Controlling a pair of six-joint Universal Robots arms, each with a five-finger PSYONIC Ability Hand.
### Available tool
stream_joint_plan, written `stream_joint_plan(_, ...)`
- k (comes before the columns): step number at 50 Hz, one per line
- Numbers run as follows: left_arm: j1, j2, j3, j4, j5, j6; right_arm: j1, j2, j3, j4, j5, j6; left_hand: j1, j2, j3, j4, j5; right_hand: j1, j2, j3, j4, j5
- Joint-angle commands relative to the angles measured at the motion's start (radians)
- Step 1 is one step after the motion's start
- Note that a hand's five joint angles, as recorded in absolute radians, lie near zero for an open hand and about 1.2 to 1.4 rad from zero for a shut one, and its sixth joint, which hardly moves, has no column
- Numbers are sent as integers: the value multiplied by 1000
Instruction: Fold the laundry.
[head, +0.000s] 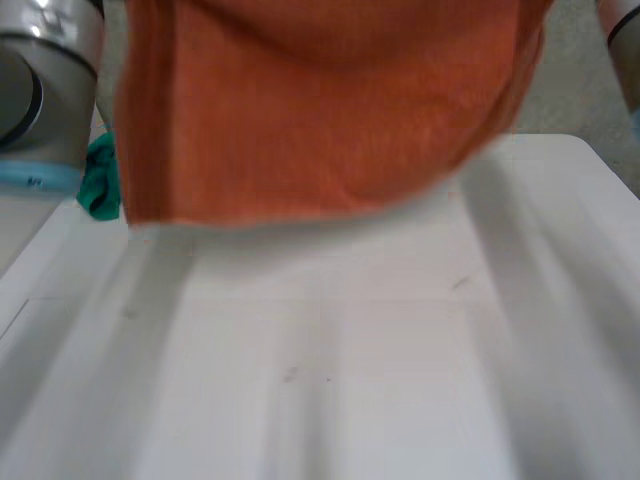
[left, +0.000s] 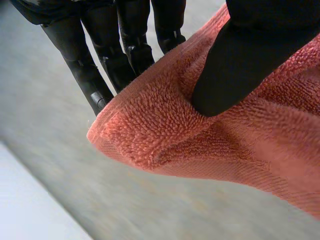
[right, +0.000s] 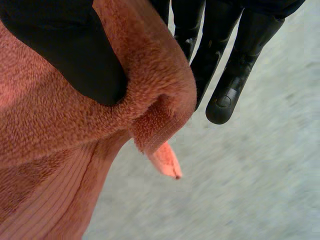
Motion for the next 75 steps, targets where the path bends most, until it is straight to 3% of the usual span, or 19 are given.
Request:
stream_joint_plan(1, -12, -8, -40, 249, -22, 4, 9, -235, 389, -221, 27, -5, 266, 198, 202, 195, 258, 438, 225, 217, 207, 250)
stream_joint_plan(5, -13, 12, -177, 251, -15, 5, 6, -330, 581, -255, 22, -23, 266, 198, 202, 195, 258, 438, 225, 217, 207, 250)
stream_joint_plan(10, -15, 25, -431, 213, -14, 2, 7, -400, 831, -182, 1, -118, 266, 198, 202, 195, 258, 438, 225, 217, 207, 250)
stream_joint_plan(19, -45, 8, -712, 141, -12, 7, 18, -337, 1210, -96, -30, -295, 266, 198, 202, 195, 258, 438, 225, 217, 207, 250)
stream_joint_plan(24, -75, -21, -765, 96, -15, 11, 9, -288, 1259, -93, -21, -293, 266, 198, 202, 195, 258, 438, 225, 217, 207, 250)
stream_joint_plan(28, -76, 0, -775, -17, -15, 10, 11, -291, 1305, -93, -29, -292, 266, 198, 202, 195, 258, 438, 225, 217, 207, 250)
stream_joint_plan(30, -75, 34, -772, -95, -15, 2, 7, -294, 1324, -93, -30, -292, 27, -41, -37, -44, 19, 438, 225, 217, 207, 250)
stream_joint_plan(32, -73, 66, -775, -155, -14, -6, 4, -326, 1344, -90, -35, -290, -313, -381, -377, -384, -320, 62, -151, -159, -168, -126)
stream_joint_plan(34, -70, 80, -779, -183, -19, -7, -5, -381, 1374, -102, -41, -288, -400, -468, -464, -471, -407, -453, -666, -674, -684, -641)
stream_joint_plan(36, -62, 92, -782, -200, -23, -7, -16, -406, 1390, -109, -49, -285, -517, -585, -581, -588, -524, -641, -854, -862, -871, -829)
stream_joint_plan(38, -53, 94, -785, -200, -25, -10, -35, -420, 1397, -117, -71, -276, -611, -679, -675, -682, -619, -688, -901, -909, -919, -876)
stream_joint_plan(43, -10, 95, -786, -209, -26, -65, -95, -432, 1399, -109, -87, -210, -656, -724, -720, -727, -663, -718, -931, -939, -948, -906)
stream_joint_plan(47, 17, 97, -792, -225, -25, -209, -167, -438, 1382, -62, -117, -88, -650, -718, -714, -721, -657, -700, -913, -921, -931, -888)
stream_joint_plan(51, 43, 97, -802, -254, -25, -332, -249, -438, 1356, -5, -213, 15, -644, -712, -708, -715, -651, -665, -878, -886, -896, -853)
stream_joint_plan(55, 60, 97, -811, -260, -17, -378, -316, -429, 1333, 18, -289, 52, -638, -706, -702, -709, -645, -624, -837, -845, -855, -812)
stream_joint_plan(62, 63, 94, -837, -261, -12, -377, -359, -414, 1344, -16, -332, 3, -606, -674, -670, -677, -613, -556, -769, -777, -787, -744)
stream_joint_plan(71, 97, 63, -855, -260, 1, -314, -393, -378, 1417, -63, -389, -277, -617, -685, -681, -688, -625, -530, -743, -751, -760, -718)
stream_joint_plan(75, 100, 29, -858, -258, 20, -293, -398, -354, 1426, -54, -395, -304, -620, -688, -684, -691, -628, -533, -746, -754, -763, -721)
